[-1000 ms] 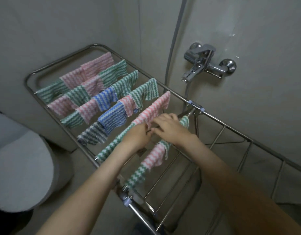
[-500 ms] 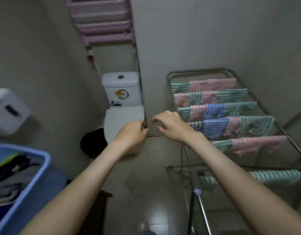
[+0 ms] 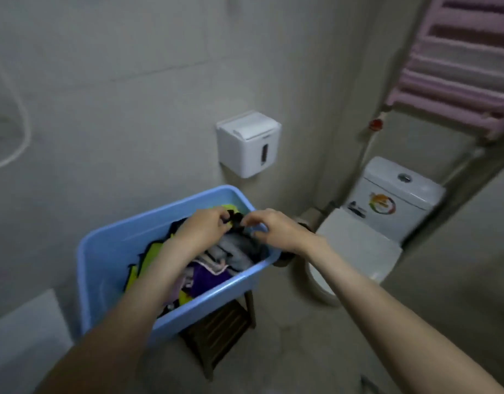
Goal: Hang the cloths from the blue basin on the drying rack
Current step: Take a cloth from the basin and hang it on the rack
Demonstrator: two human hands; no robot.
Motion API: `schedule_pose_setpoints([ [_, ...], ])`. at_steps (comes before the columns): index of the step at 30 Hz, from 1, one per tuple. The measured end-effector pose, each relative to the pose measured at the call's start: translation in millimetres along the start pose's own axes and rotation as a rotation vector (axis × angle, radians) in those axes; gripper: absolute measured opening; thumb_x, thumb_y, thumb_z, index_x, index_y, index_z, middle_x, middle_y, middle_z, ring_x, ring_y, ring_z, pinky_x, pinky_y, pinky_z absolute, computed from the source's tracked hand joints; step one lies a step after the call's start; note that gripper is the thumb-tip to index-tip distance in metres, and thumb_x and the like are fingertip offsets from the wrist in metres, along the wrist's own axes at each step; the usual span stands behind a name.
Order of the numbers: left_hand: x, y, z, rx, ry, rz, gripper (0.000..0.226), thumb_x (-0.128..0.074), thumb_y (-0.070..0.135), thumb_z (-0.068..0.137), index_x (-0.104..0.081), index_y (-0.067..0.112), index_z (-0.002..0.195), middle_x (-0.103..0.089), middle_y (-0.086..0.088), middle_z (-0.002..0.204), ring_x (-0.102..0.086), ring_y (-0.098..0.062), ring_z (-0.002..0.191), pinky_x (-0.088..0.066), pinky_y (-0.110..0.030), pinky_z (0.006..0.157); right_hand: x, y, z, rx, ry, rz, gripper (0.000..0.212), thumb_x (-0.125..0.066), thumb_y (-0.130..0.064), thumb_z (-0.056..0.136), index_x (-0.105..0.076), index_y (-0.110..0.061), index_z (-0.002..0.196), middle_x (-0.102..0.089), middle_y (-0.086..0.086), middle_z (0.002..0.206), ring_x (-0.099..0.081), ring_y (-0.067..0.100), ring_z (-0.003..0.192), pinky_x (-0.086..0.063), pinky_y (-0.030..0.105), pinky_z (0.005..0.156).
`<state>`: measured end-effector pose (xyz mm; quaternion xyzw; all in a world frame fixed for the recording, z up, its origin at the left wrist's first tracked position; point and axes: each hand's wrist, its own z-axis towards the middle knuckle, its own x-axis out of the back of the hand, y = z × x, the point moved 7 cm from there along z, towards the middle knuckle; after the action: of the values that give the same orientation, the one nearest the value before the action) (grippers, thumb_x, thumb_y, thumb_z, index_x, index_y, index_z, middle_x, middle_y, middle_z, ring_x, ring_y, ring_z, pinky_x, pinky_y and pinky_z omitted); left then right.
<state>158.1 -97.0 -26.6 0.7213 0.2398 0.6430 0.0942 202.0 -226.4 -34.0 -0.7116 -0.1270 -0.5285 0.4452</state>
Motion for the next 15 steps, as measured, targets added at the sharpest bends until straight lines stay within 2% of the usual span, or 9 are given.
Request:
schedule_pose_setpoints([
  [4, 18, -94, -14, 0.215, -0.006, -0.035, 0.027, -0.055, 0.015, 0.091, -0.06, 0.016, 0.118, -0.065, -0.01, 0.115, -0.058, -0.027, 0.106, -0.043, -0.03, 0.085, -53, -56, 64, 0.156, -0.208, -0.018, 0.035, -0.063, -0.015, 0.086, -0.06, -0.017, 0.12, -0.06, 0.0, 0.12, -0.049, 0.018, 0.113, -0.036, 0.032, 0.1],
  [7, 19, -123, -32, 0.28, -0.007, -0.013, 0.027, -0.05, 0.012, 0.092, -0.061, 0.01, 0.117, -0.064, -0.013, 0.119, -0.057, -0.028, 0.108, -0.041, -0.03, 0.084, -85, -84, 87, 0.28, -0.335, -0.127, 0.043, -0.066, -0.031, 0.085, -0.054, -0.023, 0.125, -0.056, -0.003, 0.124, -0.041, 0.018, 0.115, -0.027, 0.029, 0.091],
  [11, 2, -151, -54, 0.364, -0.095, -0.014, 0.015, -0.051, 0.016, 0.094, -0.057, 0.01, 0.106, -0.061, -0.016, 0.118, -0.055, -0.029, 0.108, -0.038, -0.031, 0.079, -132, -109, 95, 0.482, -0.536, -0.519, 0.056, -0.065, -0.05, 0.08, -0.05, -0.02, 0.124, -0.05, 0.001, 0.121, -0.036, 0.021, 0.116, -0.023, 0.037, 0.093],
  [13, -10, -159, -62, 0.384, -0.149, -0.015, 0.026, -0.055, 0.022, 0.094, -0.053, 0.011, 0.117, -0.058, -0.015, 0.122, -0.053, -0.029, 0.112, -0.041, -0.033, 0.086, -147, -112, 95, 0.555, -0.58, -0.714, 0.05, -0.06, -0.052, 0.083, -0.053, -0.017, 0.118, -0.051, 0.003, 0.117, -0.035, 0.022, 0.117, -0.023, 0.039, 0.096],
  [15, -18, -162, -67, 0.394, -0.192, -0.004, 0.039, -0.058, 0.025, 0.093, -0.05, 0.006, 0.125, -0.056, -0.015, 0.123, -0.052, -0.029, 0.113, -0.041, -0.033, 0.087, -155, -113, 97, 0.6, -0.578, -0.8, 0.038, -0.055, -0.046, 0.089, -0.059, -0.014, 0.109, -0.056, 0.004, 0.113, -0.038, 0.023, 0.117, -0.023, 0.04, 0.099],
])
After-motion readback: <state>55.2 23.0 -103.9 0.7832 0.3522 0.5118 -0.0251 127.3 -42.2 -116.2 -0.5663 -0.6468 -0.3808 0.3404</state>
